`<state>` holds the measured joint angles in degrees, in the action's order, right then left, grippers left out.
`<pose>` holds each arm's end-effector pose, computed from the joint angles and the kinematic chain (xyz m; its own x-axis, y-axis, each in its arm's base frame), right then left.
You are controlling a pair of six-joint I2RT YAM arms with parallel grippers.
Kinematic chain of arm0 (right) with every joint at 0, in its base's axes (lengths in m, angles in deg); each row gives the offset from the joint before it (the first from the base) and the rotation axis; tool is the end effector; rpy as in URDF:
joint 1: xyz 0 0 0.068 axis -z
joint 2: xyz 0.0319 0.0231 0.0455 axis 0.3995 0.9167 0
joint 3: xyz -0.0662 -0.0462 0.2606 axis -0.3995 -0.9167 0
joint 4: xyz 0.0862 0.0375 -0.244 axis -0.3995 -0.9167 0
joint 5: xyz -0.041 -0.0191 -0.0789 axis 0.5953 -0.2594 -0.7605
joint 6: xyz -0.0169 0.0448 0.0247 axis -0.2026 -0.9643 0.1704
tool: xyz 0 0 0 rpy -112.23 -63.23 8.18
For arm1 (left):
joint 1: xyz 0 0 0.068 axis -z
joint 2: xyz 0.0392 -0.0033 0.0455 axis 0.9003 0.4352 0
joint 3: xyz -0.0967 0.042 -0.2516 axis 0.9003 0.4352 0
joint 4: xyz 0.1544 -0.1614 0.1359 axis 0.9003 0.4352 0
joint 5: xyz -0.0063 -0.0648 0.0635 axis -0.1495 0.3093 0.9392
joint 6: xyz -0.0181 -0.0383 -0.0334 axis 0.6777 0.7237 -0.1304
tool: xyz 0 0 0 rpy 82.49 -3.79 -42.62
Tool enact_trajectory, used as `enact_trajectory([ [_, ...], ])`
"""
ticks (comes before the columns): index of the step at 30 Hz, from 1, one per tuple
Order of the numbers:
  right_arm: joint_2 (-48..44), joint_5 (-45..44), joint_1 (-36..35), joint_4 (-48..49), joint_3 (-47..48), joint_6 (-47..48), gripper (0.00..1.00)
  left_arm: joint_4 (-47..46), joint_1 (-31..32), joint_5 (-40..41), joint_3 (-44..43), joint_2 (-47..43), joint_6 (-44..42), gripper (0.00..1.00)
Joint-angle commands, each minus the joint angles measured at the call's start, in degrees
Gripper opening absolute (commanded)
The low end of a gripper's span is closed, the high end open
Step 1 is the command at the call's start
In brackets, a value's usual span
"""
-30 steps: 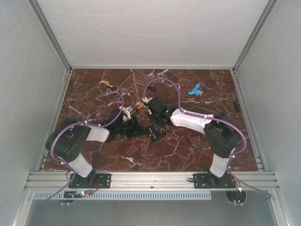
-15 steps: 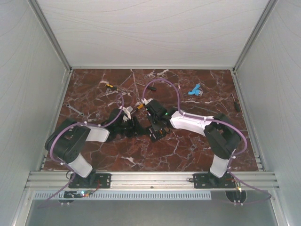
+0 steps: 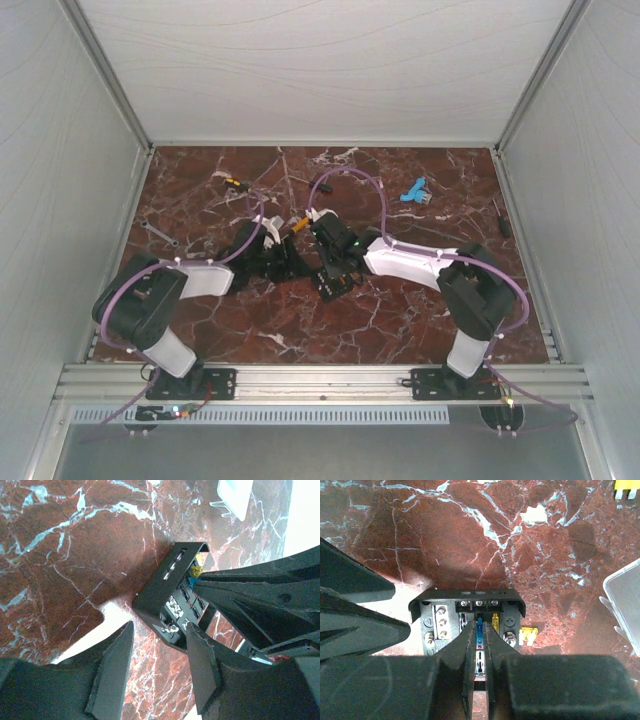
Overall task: Snap on the fuse box
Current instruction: Install the fuse at the fuse box base.
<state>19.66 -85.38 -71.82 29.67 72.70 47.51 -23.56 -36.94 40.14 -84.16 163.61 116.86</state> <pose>0.2452 0.2652 0.1864 -0.7275 -0.3838 -0.5687 -0.4746 0.8801 0.0131 0.2448 -0.1447 0.1316 -0.8803 -0.2103 -0.4252 0.2058 0.6384 -0.7417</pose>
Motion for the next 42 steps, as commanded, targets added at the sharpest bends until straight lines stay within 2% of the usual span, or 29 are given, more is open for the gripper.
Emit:
enact_trajectory([
  [1,-2.3,-1.2,-0.2,-1.0,-1.4,-2.0,0.06,1.6,0.9,2.2,-4.0,0.7,-2.7,0.47],
  [12,-1.0,0.8,0.4,-0.9,-2.5,-3.1,0.04,4.3,2.8,3.0,-7.3,4.6,-4.6,0.46],
  [18,-2.4,1.4,1.8,-0.2,-4.5,-4.0,0.02,4.6,3.0,4.3,-6.6,5.1,-4.4,0.41],
  [22,-3.4,1.8,1.6,-0.1,-4.7,-3.4,0.02,4.3,3.0,5.5,-5.2,4.3,-3.4,0.34],
  [42,-1.5,-0.6,-2.2,-0.7,-5.4,-4.0,0.0,-1.8,4.2,10.2,3.5,-1.4,3.3,0.24],
])
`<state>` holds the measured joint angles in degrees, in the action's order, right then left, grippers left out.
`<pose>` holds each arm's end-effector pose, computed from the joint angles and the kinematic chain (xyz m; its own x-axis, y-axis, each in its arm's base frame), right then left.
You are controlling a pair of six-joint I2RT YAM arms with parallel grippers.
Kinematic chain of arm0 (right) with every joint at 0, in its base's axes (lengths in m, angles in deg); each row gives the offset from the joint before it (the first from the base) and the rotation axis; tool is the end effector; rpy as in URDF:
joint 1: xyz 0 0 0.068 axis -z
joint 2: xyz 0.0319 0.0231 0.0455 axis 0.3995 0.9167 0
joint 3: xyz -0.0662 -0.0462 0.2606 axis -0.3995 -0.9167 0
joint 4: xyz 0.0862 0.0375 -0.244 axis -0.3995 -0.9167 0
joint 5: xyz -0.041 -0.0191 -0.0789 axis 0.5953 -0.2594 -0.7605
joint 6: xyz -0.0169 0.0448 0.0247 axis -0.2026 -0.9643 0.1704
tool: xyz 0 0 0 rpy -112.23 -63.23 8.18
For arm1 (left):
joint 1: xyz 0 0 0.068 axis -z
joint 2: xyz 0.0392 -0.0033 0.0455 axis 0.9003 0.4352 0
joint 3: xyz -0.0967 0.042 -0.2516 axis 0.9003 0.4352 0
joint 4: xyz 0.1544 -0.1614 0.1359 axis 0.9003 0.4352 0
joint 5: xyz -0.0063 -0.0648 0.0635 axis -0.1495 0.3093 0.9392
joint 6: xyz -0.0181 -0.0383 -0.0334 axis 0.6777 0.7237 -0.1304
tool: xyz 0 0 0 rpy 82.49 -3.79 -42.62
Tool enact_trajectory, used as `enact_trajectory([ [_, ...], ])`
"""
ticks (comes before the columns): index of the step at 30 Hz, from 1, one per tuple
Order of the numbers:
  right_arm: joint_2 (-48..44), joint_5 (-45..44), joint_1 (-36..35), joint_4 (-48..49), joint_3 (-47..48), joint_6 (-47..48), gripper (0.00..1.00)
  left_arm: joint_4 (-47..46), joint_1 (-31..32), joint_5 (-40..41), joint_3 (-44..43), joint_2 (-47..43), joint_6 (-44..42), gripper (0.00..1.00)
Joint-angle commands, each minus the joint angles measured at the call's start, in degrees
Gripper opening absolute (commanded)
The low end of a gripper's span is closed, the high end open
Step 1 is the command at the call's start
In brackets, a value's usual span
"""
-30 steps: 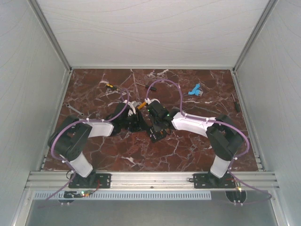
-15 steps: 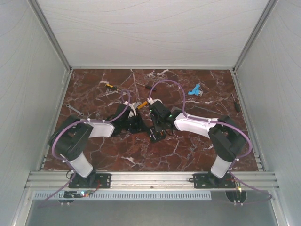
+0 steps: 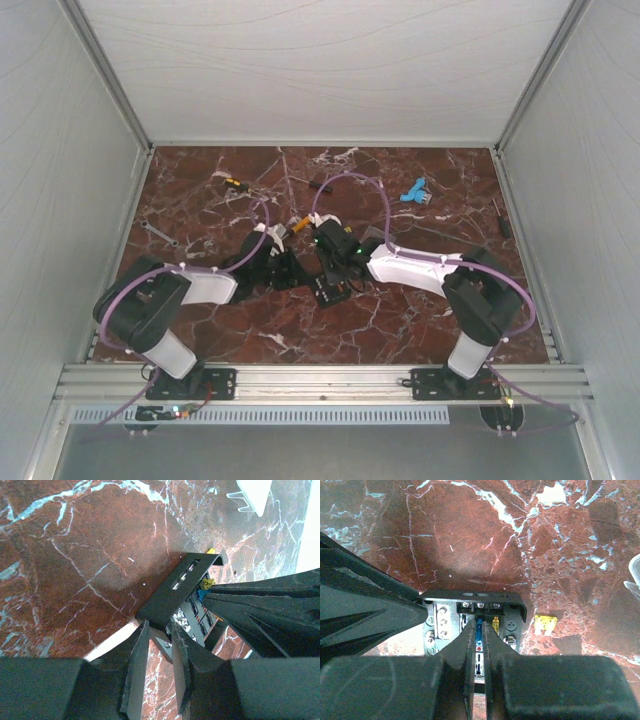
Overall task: Snap on the fuse box
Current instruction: Install the fuse at the fuse box base.
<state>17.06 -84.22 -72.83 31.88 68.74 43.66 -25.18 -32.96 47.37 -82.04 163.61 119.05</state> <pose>0.2317 0.2603 0.1836 -0.7499 -0.3329 -0.5716 -0.4503 0.8899 0.0725 0.2311 -0.1547 0.1236 -0.8679 -0.2344 -0.4379 0.1715 0.6860 -0.7071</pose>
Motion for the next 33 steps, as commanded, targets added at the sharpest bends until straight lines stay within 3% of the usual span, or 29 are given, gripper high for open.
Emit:
enact_trajectory([
  [1,1.6,-2.0,-1.5,-3.2,-1.2,0.1,0.0,-0.3,0.3,3.0,1.5,-1.5,1.2,0.24],
  [33,0.1,-0.4,-0.9,-4.7,0.0,-6.5,0.0,-5.3,1.0,5.8,5.9,-6.3,7.2,0.26],
])
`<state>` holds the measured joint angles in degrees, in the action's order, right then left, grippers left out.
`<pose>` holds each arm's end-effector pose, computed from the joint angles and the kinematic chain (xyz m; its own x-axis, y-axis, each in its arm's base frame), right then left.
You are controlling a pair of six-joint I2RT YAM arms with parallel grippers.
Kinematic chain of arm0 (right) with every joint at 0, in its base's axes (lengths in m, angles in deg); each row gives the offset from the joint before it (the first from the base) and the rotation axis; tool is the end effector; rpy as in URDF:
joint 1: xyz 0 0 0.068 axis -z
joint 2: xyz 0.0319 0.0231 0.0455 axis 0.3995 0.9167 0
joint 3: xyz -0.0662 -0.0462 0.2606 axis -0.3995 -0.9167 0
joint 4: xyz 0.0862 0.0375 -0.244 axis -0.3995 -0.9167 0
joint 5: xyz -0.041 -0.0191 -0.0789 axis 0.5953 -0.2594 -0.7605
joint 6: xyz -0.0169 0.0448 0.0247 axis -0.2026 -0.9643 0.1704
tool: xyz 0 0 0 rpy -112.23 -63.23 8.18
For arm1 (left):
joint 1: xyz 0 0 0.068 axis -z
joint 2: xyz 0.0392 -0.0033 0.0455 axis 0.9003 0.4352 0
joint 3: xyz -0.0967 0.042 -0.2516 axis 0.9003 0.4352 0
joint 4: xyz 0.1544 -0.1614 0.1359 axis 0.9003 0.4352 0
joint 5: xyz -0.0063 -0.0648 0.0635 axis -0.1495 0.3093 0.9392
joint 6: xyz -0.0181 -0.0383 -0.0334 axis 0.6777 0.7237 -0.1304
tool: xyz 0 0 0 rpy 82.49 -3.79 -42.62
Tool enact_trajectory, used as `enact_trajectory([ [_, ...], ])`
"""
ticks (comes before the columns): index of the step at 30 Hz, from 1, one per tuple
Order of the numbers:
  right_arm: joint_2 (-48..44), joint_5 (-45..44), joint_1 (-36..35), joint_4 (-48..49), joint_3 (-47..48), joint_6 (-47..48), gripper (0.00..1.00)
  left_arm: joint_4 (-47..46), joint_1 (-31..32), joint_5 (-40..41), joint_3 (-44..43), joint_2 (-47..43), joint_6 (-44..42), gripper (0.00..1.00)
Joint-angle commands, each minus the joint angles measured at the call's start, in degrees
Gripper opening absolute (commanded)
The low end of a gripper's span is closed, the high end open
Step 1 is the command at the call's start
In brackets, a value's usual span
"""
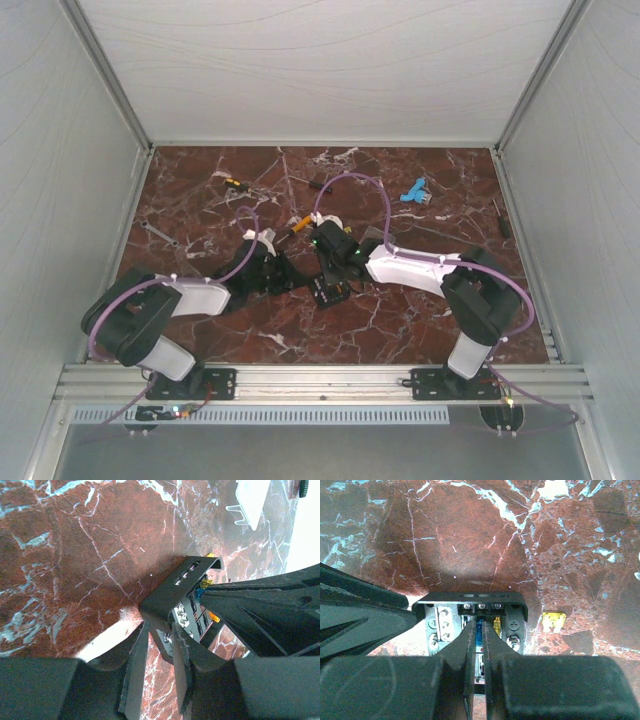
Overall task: Snap on the fuse box
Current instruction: Install the fuse at the fuse box base.
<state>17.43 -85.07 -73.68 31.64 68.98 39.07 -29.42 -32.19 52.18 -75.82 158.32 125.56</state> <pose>0.2287 0.2640 0.1825 -0.7789 -0.2730 -0.5646 -0.3955 0.9125 0.1042 0.2109 -0.1431 0.1249 -0.8344 -0.3544 -0.4221 0.0905 0.6673 -0.7393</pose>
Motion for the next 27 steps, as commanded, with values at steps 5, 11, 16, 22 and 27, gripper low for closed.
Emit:
enact_trajectory([
  [5,-2.0,0.8,-0.9,-4.6,0.4,-2.8,0.08,0.6,0.2,-0.3,-1.5,-1.4,0.4,0.32],
  [11,-4.5,-0.4,-1.0,-7.2,2.6,-1.0,0.25,5.3,0.2,-0.5,-2.2,-4.4,-0.8,0.4],
  [16,-5.9,0.5,-0.9,-9.7,4.5,1.5,0.3,9.0,0.2,-0.5,-1.9,-7.2,-1.2,0.43],
  [22,-3.8,0.4,-0.2,-15.5,7.8,5.7,0.27,12.2,0.3,-2.9,-2.1,-8.2,-1.2,0.45],
  [27,0.5,1.0,-0.1,-19.2,11.5,8.4,0.24,10.7,0.3,-5.2,-1.1,-7.9,0.5,0.46],
])
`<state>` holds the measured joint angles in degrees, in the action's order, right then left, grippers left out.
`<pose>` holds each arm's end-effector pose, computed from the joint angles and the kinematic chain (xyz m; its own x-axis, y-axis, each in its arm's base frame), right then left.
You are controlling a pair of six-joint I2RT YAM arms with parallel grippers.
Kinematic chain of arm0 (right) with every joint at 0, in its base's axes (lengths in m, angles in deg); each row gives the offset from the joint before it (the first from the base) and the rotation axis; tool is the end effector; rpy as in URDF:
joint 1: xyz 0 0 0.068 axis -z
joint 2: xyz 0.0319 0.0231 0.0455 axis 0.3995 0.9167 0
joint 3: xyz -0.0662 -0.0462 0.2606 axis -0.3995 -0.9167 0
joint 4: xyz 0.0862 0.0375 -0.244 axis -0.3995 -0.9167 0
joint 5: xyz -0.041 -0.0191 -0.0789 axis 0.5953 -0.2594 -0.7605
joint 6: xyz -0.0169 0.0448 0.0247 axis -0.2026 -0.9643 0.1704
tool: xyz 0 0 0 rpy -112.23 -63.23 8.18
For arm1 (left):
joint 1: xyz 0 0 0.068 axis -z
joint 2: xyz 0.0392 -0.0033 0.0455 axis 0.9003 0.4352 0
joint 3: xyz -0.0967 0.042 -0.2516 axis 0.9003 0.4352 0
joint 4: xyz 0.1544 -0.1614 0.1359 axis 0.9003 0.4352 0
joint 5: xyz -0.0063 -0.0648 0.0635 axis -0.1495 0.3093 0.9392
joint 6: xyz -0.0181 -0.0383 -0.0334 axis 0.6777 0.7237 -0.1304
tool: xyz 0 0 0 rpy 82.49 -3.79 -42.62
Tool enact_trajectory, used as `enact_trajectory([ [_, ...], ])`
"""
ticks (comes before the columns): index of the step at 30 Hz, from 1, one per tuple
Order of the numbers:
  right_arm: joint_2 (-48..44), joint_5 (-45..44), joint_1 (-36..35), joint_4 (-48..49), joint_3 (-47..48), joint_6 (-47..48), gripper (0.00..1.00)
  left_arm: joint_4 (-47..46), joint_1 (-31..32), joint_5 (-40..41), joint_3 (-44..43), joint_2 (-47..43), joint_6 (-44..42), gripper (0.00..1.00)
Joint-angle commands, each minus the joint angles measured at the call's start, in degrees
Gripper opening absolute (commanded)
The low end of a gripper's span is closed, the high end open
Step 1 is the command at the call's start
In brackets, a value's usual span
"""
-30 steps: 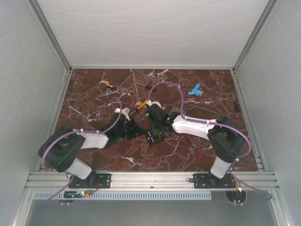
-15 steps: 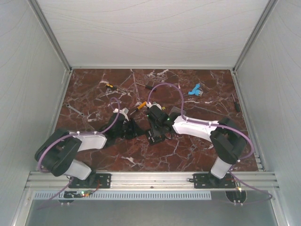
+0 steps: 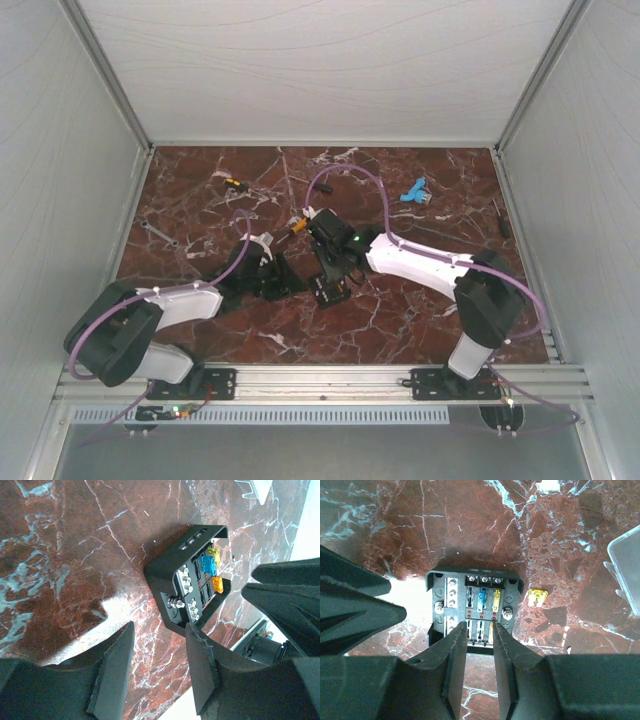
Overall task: Snap on the fuse box
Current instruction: Install the fuse at the fuse box base.
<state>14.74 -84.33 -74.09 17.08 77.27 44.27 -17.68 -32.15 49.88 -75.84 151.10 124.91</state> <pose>0.2246 0.2636 0.2262 -0.7610 -0.3876 -0.5202 -0.4745 0.8794 0.0391 0.1972 -0.1364 0.1358 -0.8759 -0.3093 -0.3702 0.0651 0.6846 -0.7260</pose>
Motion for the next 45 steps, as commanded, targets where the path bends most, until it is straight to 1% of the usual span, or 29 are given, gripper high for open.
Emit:
enact_trajectory([
  [1,3.8,0.3,0.3,-5.0,3.8,3.4,0.24,-1.5,0.5,-3.3,-1.0,-0.3,1.5,0.46],
  [20,9.9,1.0,0.1,-4.4,8.1,4.3,0.18,-5.7,0.9,-3.9,-2.6,5.8,1.9,0.47],
  [29,12.1,0.0,0.2,-4.2,9.5,3.4,0.11,-7.1,1.3,-4.1,-2.5,7.1,2.3,0.47],
  [39,12.1,-1.4,0.7,-4.5,8.5,1.9,0.07,-8.1,2.4,-3.4,-2.4,8.5,3.0,0.46],
  [45,10.1,0.9,2.2,-3.2,5.4,0.4,0.04,-8.6,3.3,-1.4,-1.7,9.2,4.7,0.44],
])
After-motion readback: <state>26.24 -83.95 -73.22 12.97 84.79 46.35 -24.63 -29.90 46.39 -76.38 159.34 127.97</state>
